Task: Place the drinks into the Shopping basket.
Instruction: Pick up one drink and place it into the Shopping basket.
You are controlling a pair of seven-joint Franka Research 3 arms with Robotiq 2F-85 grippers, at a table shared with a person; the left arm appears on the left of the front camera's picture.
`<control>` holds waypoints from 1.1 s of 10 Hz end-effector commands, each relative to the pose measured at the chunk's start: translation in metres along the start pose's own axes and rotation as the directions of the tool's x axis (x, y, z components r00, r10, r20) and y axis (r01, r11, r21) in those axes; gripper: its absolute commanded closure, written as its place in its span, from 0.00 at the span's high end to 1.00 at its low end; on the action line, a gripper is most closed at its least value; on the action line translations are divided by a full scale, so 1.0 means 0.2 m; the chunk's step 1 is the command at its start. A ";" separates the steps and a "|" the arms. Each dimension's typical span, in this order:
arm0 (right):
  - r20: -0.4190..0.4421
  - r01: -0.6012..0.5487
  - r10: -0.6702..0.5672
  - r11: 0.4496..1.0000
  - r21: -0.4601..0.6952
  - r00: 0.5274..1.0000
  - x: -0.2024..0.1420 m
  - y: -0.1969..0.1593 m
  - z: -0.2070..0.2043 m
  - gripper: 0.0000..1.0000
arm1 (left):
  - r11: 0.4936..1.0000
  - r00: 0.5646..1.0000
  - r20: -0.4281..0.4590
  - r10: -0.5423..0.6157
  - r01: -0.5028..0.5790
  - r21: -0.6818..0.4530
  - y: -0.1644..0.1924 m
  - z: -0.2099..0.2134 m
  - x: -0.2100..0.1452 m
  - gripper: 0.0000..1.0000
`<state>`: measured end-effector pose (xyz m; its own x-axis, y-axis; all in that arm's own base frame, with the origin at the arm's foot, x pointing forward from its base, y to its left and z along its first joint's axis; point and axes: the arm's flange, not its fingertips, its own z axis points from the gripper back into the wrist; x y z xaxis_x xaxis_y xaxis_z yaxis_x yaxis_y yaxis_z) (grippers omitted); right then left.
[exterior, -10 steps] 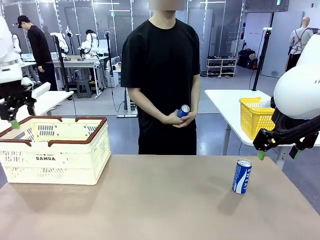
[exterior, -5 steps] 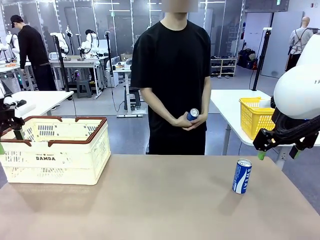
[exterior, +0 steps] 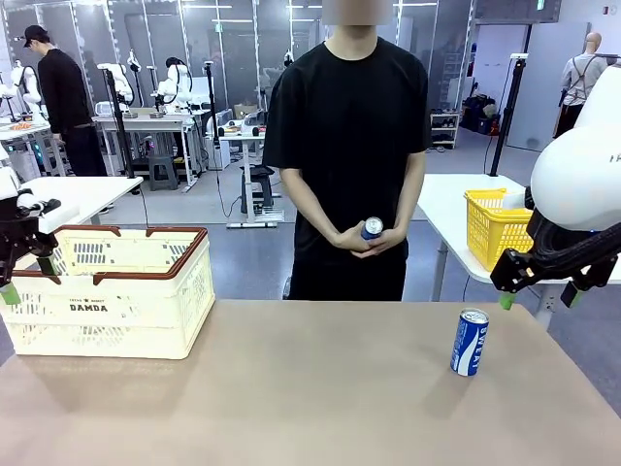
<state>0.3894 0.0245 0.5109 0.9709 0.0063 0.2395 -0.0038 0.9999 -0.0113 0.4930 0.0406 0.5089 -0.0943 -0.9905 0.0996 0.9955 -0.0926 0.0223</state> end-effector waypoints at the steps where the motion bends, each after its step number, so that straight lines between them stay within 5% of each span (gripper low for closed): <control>1: 0.023 0.007 -0.007 1.000 -0.016 1.000 0.18 0.03 -0.04 1.00 | 1.000 1.000 -0.005 0.001 -0.001 -0.009 -0.02 0.02 -0.01 1.00; 5: 0.047 -0.022 0.024 0.998 -0.054 0.999 0.45 0.16 -0.17 1.00 | 1.000 1.000 -0.005 0.001 -0.001 -0.009 -0.02 0.02 -0.01 1.00; 11: 0.002 0.016 -0.016 0.996 -0.086 1.000 0.52 0.17 -0.22 1.00 | 1.000 1.000 -0.005 0.001 -0.001 -0.009 -0.02 0.02 -0.01 1.00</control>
<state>0.4949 0.0548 0.4922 0.9668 0.0207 0.2547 0.0029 0.9957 -0.0922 0.4923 0.0420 0.5098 -0.0920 -0.9907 0.1003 0.9957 -0.0902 0.0223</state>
